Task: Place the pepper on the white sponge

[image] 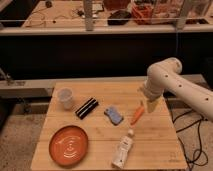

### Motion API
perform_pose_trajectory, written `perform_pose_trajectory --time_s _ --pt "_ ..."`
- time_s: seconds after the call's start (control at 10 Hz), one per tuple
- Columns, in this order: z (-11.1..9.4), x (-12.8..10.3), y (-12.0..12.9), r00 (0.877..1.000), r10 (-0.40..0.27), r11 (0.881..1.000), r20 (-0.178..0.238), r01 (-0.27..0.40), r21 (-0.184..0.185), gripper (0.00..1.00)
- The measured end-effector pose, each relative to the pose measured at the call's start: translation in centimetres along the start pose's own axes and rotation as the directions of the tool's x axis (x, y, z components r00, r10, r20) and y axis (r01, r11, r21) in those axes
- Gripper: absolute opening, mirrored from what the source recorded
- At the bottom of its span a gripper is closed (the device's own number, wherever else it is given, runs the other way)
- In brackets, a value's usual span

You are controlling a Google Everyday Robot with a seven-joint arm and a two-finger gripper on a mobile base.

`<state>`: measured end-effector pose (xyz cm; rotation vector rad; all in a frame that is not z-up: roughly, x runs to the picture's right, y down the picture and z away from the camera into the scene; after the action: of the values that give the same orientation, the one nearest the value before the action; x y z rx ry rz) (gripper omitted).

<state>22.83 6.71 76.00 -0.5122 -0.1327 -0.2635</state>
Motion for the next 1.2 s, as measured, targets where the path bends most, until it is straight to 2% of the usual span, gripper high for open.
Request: perform_pose_trajectory --time_s 1.2 --pt "1.3 -0.3 -0.2 0.994 -0.107 0.994 0.018 0.107 -0.004 0.80"
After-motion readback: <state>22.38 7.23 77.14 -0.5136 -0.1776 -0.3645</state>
